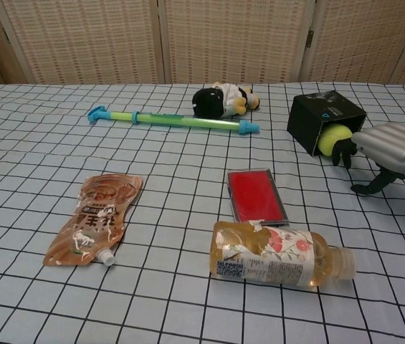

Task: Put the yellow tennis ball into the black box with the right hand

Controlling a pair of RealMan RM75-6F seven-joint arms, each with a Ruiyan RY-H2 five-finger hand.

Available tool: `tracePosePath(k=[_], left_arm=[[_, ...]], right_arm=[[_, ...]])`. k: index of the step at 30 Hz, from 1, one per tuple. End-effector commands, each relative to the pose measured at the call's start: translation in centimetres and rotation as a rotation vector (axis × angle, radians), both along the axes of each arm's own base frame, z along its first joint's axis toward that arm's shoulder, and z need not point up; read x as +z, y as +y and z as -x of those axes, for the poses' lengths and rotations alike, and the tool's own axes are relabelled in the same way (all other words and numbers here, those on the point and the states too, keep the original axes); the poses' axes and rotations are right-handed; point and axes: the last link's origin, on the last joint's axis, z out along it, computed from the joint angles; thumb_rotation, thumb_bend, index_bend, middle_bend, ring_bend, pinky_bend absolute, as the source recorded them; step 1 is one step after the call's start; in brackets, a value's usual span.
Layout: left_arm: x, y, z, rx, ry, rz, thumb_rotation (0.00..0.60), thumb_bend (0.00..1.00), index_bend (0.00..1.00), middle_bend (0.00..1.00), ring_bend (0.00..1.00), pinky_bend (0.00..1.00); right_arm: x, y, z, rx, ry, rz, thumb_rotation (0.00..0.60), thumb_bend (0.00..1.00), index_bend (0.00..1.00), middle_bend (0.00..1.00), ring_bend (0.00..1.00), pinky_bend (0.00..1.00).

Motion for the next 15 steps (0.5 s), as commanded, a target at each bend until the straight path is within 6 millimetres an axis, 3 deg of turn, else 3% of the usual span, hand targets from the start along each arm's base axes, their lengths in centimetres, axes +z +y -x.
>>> tracePosePath(k=[1,7,15], left_arm=[[0.0,-0.01,-0.01,0.0,-0.001,0.0,0.6,0.41,0.11,0.1,0.11,0.41],[-0.01,-0.02,0.0,0.0,-0.001,0.001,0.6,0.41,0.11,0.1,0.11,0.41],[-0.01,-0.01,-0.02,0.0,-0.003,0.0,0.6,0.41,0.11,0.1,0.11,0.41]], right_arm=[[-0.06,0.05,-0.11,0.003,-0.013,-0.012,0.6,0.11,0.19,0.26,0.14,0.41],[-0.06,0.12,-0.27,0.006,-0.039,-0.026,0.6,0.1,0.0,0.12,0.02,0.33],[0.16,0.19,-0.22,0.009,-0.05,-0.027,0.6,0.1,0.0,0.03,0.0,0.33]])
